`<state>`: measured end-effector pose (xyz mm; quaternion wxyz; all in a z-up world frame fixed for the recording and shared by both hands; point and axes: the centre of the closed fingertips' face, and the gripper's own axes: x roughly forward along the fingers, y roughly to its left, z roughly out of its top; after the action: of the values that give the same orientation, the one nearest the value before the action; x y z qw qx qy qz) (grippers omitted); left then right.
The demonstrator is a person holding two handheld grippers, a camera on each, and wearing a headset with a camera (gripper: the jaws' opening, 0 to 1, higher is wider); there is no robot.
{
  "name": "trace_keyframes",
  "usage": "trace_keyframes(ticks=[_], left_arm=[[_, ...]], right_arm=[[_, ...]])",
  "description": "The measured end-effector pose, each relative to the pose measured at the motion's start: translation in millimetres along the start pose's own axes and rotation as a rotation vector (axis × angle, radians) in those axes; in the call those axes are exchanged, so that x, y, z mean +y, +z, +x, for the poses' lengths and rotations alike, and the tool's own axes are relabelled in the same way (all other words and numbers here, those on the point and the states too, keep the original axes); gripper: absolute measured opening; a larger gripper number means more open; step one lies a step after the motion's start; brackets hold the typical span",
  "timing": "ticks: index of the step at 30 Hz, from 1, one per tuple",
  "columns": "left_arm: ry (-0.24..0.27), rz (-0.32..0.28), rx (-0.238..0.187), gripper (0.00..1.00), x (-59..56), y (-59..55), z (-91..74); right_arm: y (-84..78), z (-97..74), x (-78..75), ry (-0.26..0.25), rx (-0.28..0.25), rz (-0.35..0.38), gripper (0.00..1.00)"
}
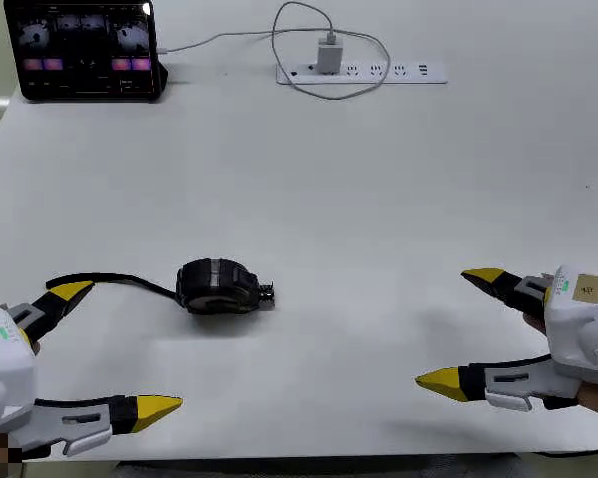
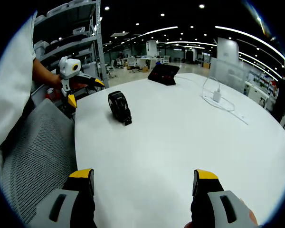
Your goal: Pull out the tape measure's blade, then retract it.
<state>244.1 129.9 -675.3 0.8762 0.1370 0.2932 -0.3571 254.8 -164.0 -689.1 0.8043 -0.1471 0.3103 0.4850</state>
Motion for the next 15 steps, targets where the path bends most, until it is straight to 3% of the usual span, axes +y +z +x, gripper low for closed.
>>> trace_keyframes(ticks=[15], left_arm=[[-0.004, -0.027, 0.004, 0.99, -0.6, -2.6, -1.1]], right_arm=[[-6.0, -3.3, 1.1, -0.001, 0.014, 0.017, 0.83]])
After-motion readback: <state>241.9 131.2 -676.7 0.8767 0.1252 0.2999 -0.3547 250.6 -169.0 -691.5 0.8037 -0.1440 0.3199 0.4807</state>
